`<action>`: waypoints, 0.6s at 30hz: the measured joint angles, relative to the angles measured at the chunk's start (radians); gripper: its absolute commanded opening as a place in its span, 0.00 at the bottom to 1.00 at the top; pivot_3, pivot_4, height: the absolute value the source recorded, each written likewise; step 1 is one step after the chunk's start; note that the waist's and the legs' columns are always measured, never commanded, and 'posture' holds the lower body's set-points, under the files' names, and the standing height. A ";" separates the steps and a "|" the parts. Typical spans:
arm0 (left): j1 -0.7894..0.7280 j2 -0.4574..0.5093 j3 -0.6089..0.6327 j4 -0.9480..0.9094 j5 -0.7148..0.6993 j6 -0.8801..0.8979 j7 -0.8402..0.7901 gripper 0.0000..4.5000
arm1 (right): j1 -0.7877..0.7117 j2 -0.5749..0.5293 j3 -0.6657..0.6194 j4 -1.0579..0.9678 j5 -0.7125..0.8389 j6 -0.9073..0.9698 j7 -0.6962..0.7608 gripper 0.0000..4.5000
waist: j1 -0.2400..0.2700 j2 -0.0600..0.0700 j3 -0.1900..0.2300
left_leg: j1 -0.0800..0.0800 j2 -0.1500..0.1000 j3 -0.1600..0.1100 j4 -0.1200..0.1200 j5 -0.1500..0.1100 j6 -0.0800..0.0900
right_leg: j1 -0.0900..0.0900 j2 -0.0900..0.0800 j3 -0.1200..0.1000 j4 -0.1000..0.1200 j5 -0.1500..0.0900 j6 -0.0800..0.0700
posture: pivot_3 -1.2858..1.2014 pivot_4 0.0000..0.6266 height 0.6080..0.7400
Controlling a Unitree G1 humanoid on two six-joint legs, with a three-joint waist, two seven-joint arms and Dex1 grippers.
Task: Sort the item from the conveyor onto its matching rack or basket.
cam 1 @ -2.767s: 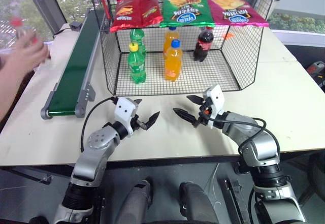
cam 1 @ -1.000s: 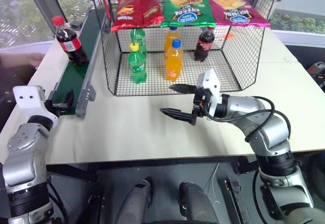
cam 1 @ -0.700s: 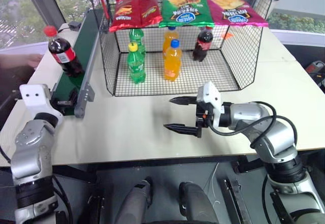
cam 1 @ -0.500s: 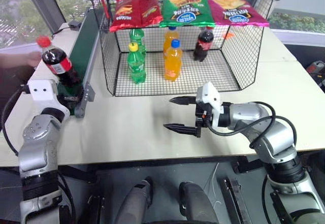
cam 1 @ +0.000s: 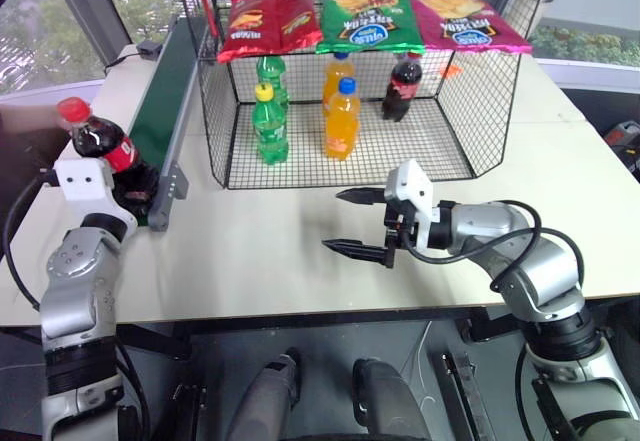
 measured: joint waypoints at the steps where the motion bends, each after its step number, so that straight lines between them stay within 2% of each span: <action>1: 0.000 -0.001 0.004 -0.001 -0.019 0.003 -0.005 0.66 | 0.000 0.000 0.000 0.000 0.000 0.000 0.000 1.00 | 0.000 0.000 0.000 | 0.000 0.000 0.000 0.000 0.000 0.000 | 0.000 0.000 0.000 0.000 0.000 0.000 | 0.52 0.24 0.98; 6: -0.017 0.002 0.014 -0.027 -0.098 0.070 -0.028 0.66 | 0.000 0.000 0.000 0.000 0.001 0.000 -0.002 1.00 | -0.001 -0.001 0.001 | 0.000 0.000 0.000 0.000 0.000 0.000 | 0.000 0.000 0.000 0.000 0.000 0.000 | 0.52 0.24 0.98; 11: -0.072 0.052 -0.011 -0.066 -0.140 0.129 -0.081 0.66 | -0.007 0.002 -0.008 0.000 0.015 0.008 -0.012 1.00 | -0.002 -0.002 0.001 | 0.000 0.000 0.000 0.000 0.000 0.000 | 0.000 0.000 -0.001 0.000 0.000 0.000 | 0.52 0.24 0.98; 18: -0.062 0.101 -0.201 -0.107 -0.147 0.163 -0.275 0.66 | -0.075 0.060 -0.112 0.021 0.083 0.075 -0.121 1.00 | -0.002 -0.002 0.001 | 0.000 0.000 0.000 0.000 0.000 0.000 | 0.000 0.000 0.000 0.000 0.000 0.000 | 0.52 0.24 0.98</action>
